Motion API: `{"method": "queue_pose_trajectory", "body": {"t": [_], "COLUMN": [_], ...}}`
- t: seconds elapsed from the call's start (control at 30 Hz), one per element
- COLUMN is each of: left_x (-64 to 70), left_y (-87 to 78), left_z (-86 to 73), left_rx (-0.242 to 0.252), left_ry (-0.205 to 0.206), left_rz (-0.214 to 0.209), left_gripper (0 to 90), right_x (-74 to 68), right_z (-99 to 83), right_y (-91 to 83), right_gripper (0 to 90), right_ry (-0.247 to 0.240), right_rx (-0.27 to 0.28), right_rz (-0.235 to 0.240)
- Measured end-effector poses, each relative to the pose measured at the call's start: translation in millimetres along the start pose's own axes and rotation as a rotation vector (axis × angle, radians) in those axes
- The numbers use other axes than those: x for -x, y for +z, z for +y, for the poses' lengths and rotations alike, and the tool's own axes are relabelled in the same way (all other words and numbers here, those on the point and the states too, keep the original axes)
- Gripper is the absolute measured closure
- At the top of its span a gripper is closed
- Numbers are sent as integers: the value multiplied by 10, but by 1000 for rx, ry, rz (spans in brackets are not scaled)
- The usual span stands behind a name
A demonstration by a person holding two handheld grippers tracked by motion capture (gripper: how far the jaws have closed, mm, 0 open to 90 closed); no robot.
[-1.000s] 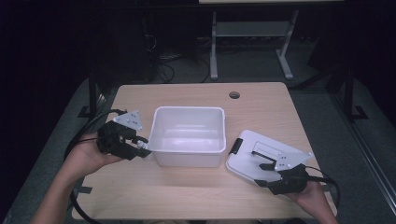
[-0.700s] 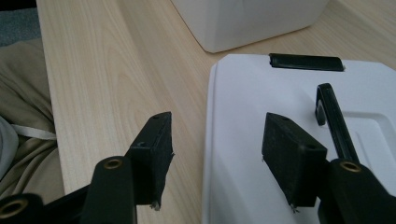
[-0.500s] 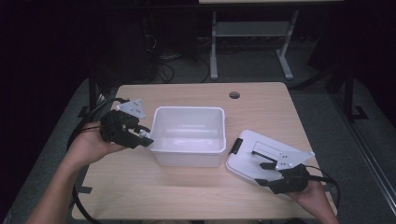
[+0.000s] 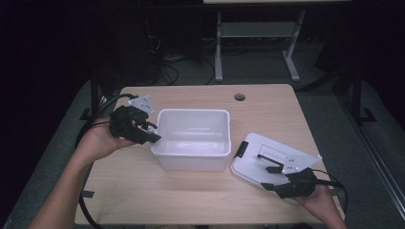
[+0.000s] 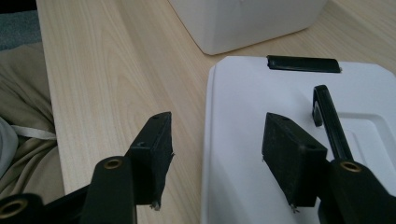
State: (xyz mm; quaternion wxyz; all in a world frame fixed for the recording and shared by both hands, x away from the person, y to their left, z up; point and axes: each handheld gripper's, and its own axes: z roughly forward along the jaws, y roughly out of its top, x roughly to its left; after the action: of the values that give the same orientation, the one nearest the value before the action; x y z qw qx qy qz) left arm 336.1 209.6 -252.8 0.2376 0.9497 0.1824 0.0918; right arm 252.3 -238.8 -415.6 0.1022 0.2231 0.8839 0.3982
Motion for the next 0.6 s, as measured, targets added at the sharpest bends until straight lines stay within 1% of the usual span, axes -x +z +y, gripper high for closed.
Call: {"method": "queue_pose_trajectory", "body": {"t": [0.17,0.2,0.23,0.27,0.3,0.33,0.37,0.4,0.43,0.47,0.57,0.6], "left_x": [-38,-57,-57,-61,-73,-79,-80,-97,-97,-102,-117,-122], "left_y": [60,94,94,112,131,149,163,187,187,221,263,275], "left_z": [43,63,63,73,85,92,96,108,108,114,111,108], "left_rx": [-11,-12,-12,-9,-16,-17,-14,-26,-26,-30,-28,-31], "left_ry": [2,1,1,-5,5,5,0,6,6,5,-1,-6], "left_rz": [-3,-6,-6,-8,-10,-11,-7,-12,-12,-10,-13,-21], "left_gripper": [596,597,596,596,597,596,596,596,597,596,597,596], "right_x": [13,14,14,15,18,27,28,28,28,27,28,26], "right_z": [0,0,0,1,2,0,0,0,0,-2,-2,-1], "right_y": [-5,-7,-7,-9,-9,-8,-10,-11,-11,-11,-8,-8], "right_gripper": [418,418,418,418,418,418,418,418,418,417,417,417], "right_ry": [-6,-4,-4,5,3,-7,-6,-4,-4,-3,-6,-6], "right_rx": [0,-1,-1,-2,-2,-1,-2,-1,-1,-2,-2,-3], "right_rz": [1,2,2,5,5,2,2,2,2,4,2,3]}}
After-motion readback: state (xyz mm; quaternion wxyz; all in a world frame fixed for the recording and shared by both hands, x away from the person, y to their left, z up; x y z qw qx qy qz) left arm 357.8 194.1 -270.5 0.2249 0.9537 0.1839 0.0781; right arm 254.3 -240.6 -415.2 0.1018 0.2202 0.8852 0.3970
